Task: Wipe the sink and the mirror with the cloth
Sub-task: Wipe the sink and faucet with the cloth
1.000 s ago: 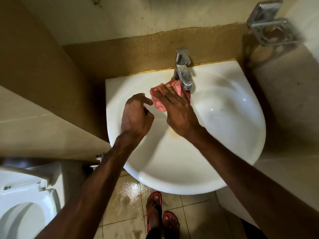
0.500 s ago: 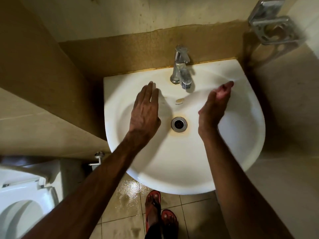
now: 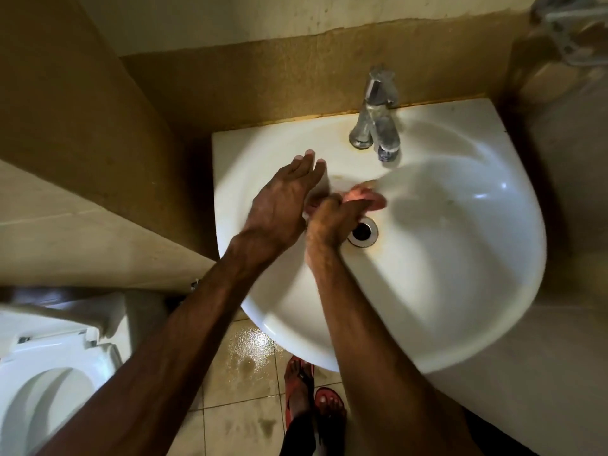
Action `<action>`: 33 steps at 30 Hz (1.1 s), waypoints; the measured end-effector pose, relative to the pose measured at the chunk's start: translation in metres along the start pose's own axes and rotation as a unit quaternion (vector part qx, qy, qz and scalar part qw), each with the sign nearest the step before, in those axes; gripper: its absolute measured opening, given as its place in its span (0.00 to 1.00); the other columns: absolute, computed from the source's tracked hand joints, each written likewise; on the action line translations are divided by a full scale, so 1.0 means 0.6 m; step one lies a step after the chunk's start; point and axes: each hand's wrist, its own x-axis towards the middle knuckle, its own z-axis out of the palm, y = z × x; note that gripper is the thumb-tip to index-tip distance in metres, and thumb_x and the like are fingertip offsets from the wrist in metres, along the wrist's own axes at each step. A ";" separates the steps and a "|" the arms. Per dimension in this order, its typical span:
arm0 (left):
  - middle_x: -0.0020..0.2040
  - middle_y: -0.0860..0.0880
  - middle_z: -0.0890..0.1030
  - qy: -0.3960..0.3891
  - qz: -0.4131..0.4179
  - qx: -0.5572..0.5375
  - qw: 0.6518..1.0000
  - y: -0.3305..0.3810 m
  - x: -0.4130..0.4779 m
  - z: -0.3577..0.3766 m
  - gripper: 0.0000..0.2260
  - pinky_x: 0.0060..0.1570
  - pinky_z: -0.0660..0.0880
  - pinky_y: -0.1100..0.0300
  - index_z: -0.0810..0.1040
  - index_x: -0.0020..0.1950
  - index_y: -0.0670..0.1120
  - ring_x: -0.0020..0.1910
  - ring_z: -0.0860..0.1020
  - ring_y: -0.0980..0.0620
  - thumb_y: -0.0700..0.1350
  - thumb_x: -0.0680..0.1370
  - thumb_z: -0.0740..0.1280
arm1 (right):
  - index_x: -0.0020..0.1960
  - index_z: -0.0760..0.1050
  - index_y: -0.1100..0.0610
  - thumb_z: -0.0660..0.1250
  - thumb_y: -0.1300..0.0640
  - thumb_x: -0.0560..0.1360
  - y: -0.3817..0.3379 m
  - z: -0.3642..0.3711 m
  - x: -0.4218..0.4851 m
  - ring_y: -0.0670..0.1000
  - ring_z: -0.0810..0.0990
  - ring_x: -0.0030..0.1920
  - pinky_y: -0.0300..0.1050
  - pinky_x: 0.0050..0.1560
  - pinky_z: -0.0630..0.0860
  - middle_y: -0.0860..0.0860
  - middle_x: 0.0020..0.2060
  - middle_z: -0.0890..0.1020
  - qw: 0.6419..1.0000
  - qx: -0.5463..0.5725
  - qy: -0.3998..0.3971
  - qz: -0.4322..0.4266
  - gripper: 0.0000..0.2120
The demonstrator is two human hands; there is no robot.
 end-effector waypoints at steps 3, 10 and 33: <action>0.82 0.46 0.59 -0.027 0.023 -0.033 0.999 -0.014 -0.001 -0.015 0.27 0.80 0.60 0.55 0.63 0.81 0.47 0.82 0.59 0.47 0.42 0.82 0.65 | 0.57 0.68 0.59 0.53 0.69 0.82 -0.020 0.007 -0.034 0.56 0.79 0.51 0.38 0.45 0.80 0.58 0.54 0.80 0.993 0.017 -0.075 0.094 0.09; 0.79 0.46 0.67 -0.050 -0.034 -0.132 0.989 -0.011 0.005 -0.046 0.35 0.77 0.61 0.60 0.67 0.79 0.44 0.79 0.66 0.47 0.32 0.70 0.64 | 0.65 0.75 0.70 0.53 0.72 0.82 -0.096 -0.062 0.034 0.65 0.82 0.62 0.61 0.70 0.76 0.67 0.60 0.82 0.918 0.155 -0.220 0.291 0.16; 0.80 0.52 0.65 -0.100 -0.101 -0.198 0.970 -0.026 0.004 -0.074 0.30 0.78 0.59 0.63 0.70 0.78 0.47 0.80 0.63 0.55 0.29 0.77 0.59 | 0.70 0.73 0.65 0.55 0.56 0.86 -0.017 0.013 -0.059 0.55 0.82 0.60 0.55 0.70 0.78 0.60 0.62 0.82 0.990 -0.019 -0.108 0.092 0.19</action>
